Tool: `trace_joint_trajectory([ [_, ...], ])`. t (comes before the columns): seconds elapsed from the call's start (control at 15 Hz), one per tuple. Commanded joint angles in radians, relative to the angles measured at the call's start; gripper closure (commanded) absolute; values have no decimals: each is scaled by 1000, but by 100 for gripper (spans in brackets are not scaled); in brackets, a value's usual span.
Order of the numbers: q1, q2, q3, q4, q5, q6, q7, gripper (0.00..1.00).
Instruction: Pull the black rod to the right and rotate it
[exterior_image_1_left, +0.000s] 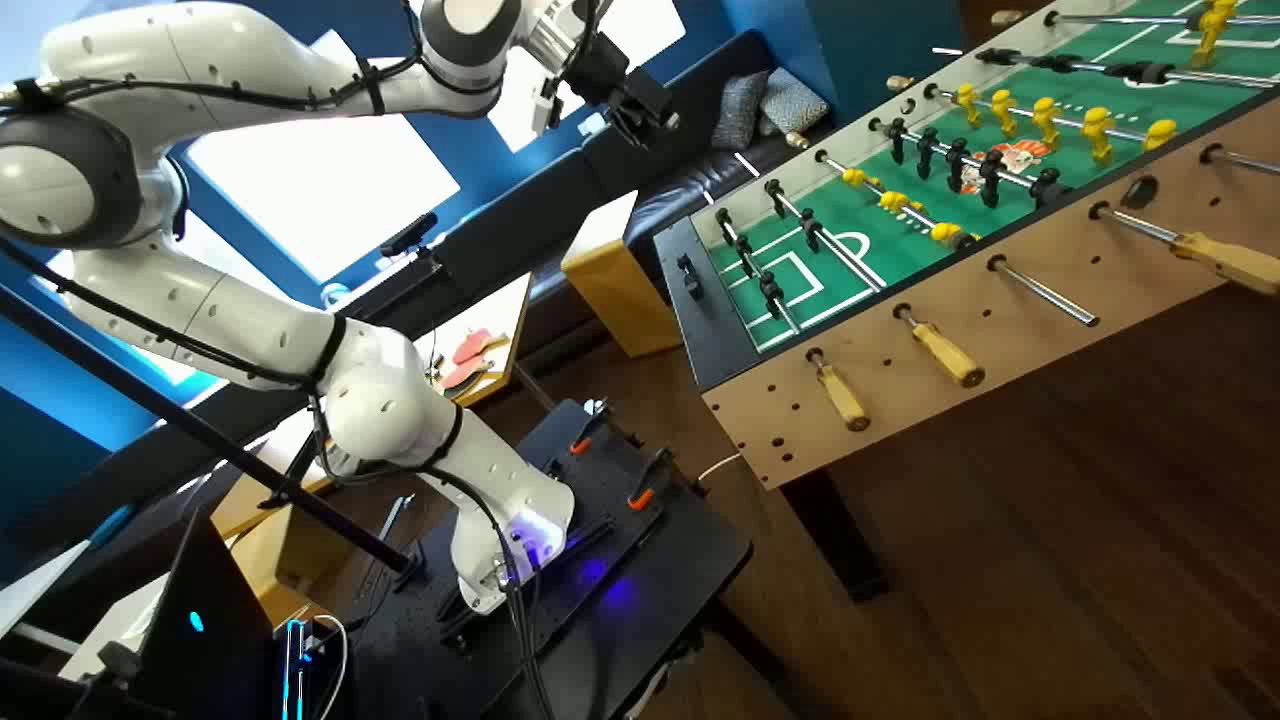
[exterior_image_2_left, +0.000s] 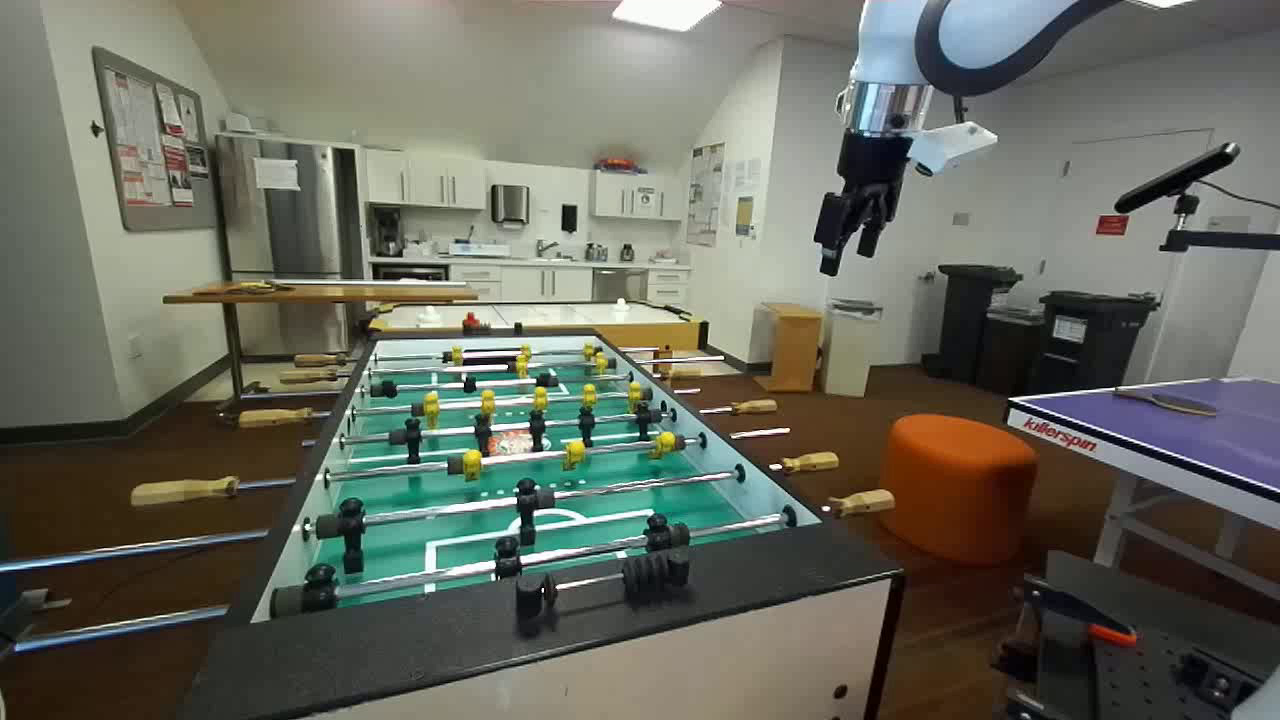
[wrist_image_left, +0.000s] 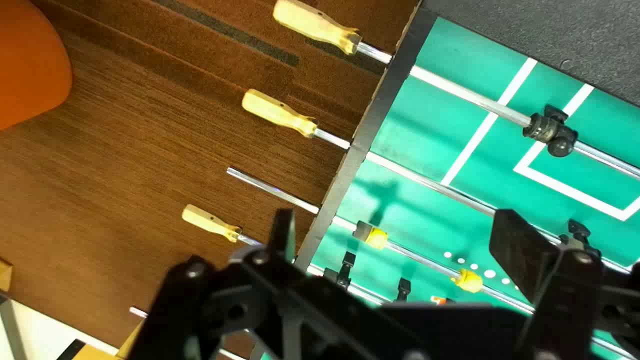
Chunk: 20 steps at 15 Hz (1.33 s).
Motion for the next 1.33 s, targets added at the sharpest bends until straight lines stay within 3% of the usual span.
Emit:
trace_joint_trajectory([
  [0.0,15,0,-14,3,-5,-5,3,0],
  [0.27,15,0,-14,3,-5,-5,3,0],
  [0.4,29,-6,-31,-22,-10,40,-76,0],
  [0.8,63,14,-149,-139,8,185,-461,0],
  [1.27,46,156,-280,-267,4,386,-884,0],
])
